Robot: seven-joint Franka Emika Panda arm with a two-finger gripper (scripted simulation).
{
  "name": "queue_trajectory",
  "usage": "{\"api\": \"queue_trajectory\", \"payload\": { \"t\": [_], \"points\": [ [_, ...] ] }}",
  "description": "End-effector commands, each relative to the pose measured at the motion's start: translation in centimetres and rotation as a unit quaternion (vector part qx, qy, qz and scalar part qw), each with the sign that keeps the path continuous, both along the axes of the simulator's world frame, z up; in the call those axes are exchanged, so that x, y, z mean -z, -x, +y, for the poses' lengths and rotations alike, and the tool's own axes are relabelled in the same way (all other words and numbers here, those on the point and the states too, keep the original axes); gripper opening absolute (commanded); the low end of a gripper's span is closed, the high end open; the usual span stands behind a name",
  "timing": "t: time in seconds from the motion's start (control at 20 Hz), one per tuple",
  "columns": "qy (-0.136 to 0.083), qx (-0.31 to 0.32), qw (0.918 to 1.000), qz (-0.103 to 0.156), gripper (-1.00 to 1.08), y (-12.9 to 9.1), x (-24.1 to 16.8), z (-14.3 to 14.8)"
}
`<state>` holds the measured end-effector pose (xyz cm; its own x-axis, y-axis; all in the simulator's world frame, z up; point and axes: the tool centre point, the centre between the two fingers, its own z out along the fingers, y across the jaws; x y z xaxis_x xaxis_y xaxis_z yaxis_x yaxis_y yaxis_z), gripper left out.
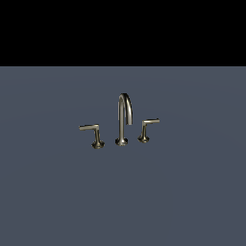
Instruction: Turn on the faucet by rotating a designated handle.
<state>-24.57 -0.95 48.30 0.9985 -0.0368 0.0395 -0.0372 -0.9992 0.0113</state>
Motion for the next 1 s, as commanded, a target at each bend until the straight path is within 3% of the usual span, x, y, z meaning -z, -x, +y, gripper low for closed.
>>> {"api": "queue_trajectory", "payload": {
  "t": [0.0, 0.45, 0.95],
  "points": [
    [0.0, 0.0, 1.0, 0.0, -1.0, 0.0, 0.0, 0.0],
    [-0.001, 0.025, 0.9997, 0.0, -1.0, -1.3, 1.5, 0.5],
    [-0.004, 0.112, 0.9938, 0.002, -1.0, -5.7, 6.6, 1.6]
  ]
}}
